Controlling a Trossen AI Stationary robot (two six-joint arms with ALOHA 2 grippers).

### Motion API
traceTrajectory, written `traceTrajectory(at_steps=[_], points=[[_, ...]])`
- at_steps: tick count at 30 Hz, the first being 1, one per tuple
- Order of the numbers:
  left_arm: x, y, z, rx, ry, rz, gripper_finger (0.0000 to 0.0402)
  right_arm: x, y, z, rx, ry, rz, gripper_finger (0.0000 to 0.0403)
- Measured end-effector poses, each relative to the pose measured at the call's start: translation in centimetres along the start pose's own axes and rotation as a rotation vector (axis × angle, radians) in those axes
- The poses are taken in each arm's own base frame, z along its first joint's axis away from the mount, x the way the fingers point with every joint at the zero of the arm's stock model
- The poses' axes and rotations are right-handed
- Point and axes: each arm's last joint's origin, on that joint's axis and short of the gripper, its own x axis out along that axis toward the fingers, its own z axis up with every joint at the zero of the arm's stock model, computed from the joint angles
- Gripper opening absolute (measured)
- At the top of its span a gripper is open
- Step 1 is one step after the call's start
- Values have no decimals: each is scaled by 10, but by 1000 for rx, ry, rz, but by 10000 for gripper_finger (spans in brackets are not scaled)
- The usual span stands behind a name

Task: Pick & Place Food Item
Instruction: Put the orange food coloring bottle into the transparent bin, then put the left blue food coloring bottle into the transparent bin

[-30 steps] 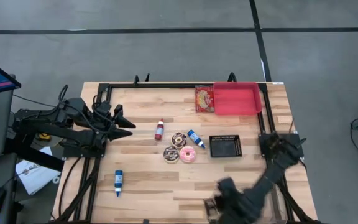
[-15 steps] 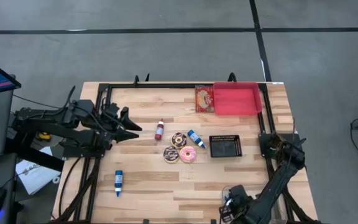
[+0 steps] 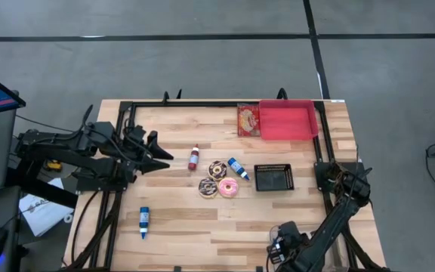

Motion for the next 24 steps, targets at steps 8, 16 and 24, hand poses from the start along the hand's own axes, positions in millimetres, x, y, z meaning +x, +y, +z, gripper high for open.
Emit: traceTrajectory(at_steps=[8,16,24], points=[[0,0,0,-8,-7,10,159,0,0,-1,-12,3,6,177],[0,0,0,-8,-6,10,159,-32,19,23,48,-86,212,177],[-1,-3,-4,-26,80,-103,159,-91,56,68,166,-396,739,168]])
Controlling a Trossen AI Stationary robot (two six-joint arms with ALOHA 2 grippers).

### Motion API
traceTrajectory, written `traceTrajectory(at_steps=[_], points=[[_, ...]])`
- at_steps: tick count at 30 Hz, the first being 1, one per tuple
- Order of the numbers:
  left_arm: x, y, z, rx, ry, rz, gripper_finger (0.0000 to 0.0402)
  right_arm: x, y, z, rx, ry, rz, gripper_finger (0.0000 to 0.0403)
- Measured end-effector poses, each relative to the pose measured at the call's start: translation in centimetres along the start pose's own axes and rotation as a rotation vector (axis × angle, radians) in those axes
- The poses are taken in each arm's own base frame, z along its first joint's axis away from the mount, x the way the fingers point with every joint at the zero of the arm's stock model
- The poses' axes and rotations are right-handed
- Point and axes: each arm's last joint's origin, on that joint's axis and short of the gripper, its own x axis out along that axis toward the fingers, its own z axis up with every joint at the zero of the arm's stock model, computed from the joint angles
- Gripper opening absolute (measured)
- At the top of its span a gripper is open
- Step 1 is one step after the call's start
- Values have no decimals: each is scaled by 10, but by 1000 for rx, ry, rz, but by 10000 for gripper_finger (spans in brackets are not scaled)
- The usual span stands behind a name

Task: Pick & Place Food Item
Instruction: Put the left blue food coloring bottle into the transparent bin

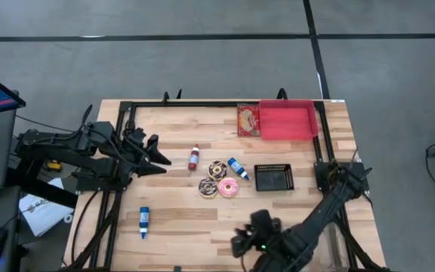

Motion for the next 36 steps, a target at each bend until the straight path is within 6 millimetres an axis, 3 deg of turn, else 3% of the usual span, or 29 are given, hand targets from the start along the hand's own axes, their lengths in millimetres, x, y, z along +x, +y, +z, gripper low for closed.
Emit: traceTrajectory(at_steps=[4,11,19,26,36], points=[[1,-3,-22,-11,230,-45,159,-4,23,22,-32,-89,123,170],[12,-24,-77,71,713,-142,159,-5,33,45,-90,-129,134,171],[32,-56,-149,444,1102,-305,161,-10,38,58,-88,-136,145,171],[35,-65,-183,786,1216,-350,184,-15,39,63,-77,-135,151,168],[43,-66,-203,942,1258,-402,229,-11,41,67,-57,-144,151,158]])
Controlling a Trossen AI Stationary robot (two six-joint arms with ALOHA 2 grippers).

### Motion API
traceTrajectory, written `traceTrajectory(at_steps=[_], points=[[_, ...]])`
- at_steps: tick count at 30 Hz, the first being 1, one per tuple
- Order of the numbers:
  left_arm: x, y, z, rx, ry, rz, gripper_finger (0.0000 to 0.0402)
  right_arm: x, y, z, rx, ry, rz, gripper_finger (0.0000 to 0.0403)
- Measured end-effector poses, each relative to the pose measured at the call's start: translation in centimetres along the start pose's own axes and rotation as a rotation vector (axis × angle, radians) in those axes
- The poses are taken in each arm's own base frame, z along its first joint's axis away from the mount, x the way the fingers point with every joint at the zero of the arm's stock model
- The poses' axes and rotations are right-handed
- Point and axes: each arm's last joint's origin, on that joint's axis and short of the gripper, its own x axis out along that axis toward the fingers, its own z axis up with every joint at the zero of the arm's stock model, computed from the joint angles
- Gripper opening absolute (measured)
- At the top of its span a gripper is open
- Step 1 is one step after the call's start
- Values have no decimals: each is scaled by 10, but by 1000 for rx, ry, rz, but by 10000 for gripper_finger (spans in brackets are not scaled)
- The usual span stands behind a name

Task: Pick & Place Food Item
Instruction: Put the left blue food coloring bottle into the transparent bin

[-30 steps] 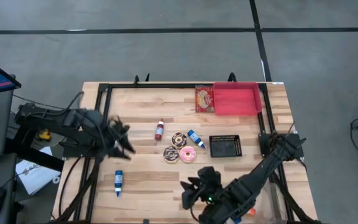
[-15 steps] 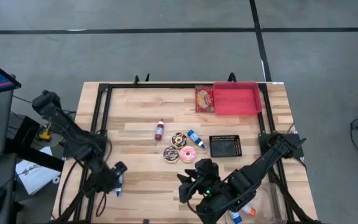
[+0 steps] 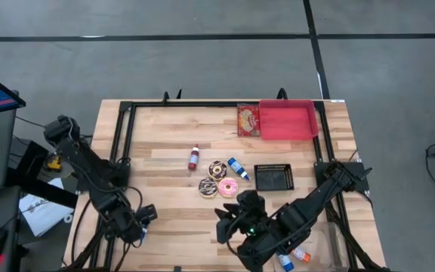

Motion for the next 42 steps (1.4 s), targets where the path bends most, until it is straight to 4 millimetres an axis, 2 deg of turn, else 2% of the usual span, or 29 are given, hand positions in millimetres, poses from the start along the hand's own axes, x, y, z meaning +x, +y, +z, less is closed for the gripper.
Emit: traceTrajectory(at_steps=[13,18,22,27,30,35,39,42], points=[[45,0,10,35,91,8,214,-1,0,-1,-5,-1,-1,144],[65,-1,-6,29,122,27,214,-3,0,-2,-7,6,3,138],[69,-2,-15,4,132,55,202,-6,0,-6,-2,15,11,136],[65,-2,-15,6,104,93,155,-8,0,-7,1,17,13,136],[62,2,-15,-7,102,172,121,-8,0,-7,1,15,13,136],[53,8,-11,-73,44,284,114,-8,0,-7,0,14,13,136],[33,19,-1,-207,-150,371,114,-9,0,-7,-1,10,13,136],[3,34,7,-376,-399,458,114,-11,-1,-8,-9,-16,15,136]])
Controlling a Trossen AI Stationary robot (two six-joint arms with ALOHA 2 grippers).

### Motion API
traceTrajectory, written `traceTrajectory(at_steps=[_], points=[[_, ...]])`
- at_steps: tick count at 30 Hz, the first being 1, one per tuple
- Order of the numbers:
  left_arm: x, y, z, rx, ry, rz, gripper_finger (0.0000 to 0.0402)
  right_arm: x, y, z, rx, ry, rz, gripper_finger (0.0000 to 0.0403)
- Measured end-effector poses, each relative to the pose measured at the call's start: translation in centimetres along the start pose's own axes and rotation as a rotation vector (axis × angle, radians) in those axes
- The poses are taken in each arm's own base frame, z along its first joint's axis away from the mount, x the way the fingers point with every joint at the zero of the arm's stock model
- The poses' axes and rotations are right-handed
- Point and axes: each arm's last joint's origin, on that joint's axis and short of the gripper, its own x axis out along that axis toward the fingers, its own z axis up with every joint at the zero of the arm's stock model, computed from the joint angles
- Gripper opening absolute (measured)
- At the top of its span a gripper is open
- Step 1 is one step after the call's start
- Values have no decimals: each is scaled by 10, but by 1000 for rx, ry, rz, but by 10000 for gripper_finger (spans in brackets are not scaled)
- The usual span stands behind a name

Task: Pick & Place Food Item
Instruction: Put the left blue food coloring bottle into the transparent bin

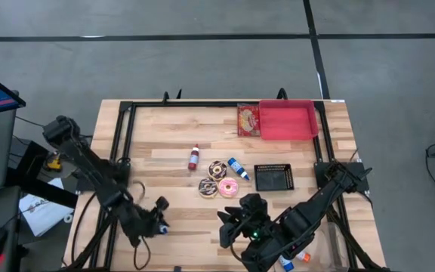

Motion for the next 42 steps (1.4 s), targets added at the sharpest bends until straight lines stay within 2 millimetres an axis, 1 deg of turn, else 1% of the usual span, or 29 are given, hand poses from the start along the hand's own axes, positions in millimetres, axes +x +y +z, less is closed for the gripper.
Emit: traceTrajectory(at_steps=[4,6,9,11,13,15,18,20,22,24,26,28,32,35,39,42], points=[[-38,40,38,-352,-421,84,114,-4,0,-1,-46,-62,10,136],[-61,60,51,-480,-637,109,114,-6,1,-1,-88,-115,17,136],[-92,84,64,-596,-916,147,114,-6,3,0,-169,-220,19,136],[-104,95,68,-654,-1050,166,114,-7,5,0,-237,-292,15,136],[-109,104,70,-698,-1147,175,114,-6,8,2,-299,-346,4,136],[-108,109,73,-725,-1199,180,114,-2,10,6,-320,-363,-4,137],[-94,110,76,-734,-1211,176,114,8,13,14,-283,-372,-9,150],[-83,110,79,-740,-1225,171,114,14,14,19,-264,-360,-11,170],[-76,110,81,-762,-1261,153,114,19,14,22,-238,-337,-8,197],[-69,110,84,-768,-1258,149,114,23,15,25,-204,-326,0,228],[-63,111,89,-767,-1249,150,114,27,17,27,-184,-289,16,254],[-61,111,94,-764,-1254,143,114,30,21,29,-177,-248,45,270],[-58,111,102,-757,-1263,118,114,32,29,33,-196,-209,105,278],[-57,112,106,-749,-1266,105,114,32,31,34,-214,-215,118,279],[-59,113,107,-746,-1270,113,114,29,35,37,-180,-218,147,279],[-57,113,105,-743,-1234,136,114,25,39,36,-171,-225,179,280]])
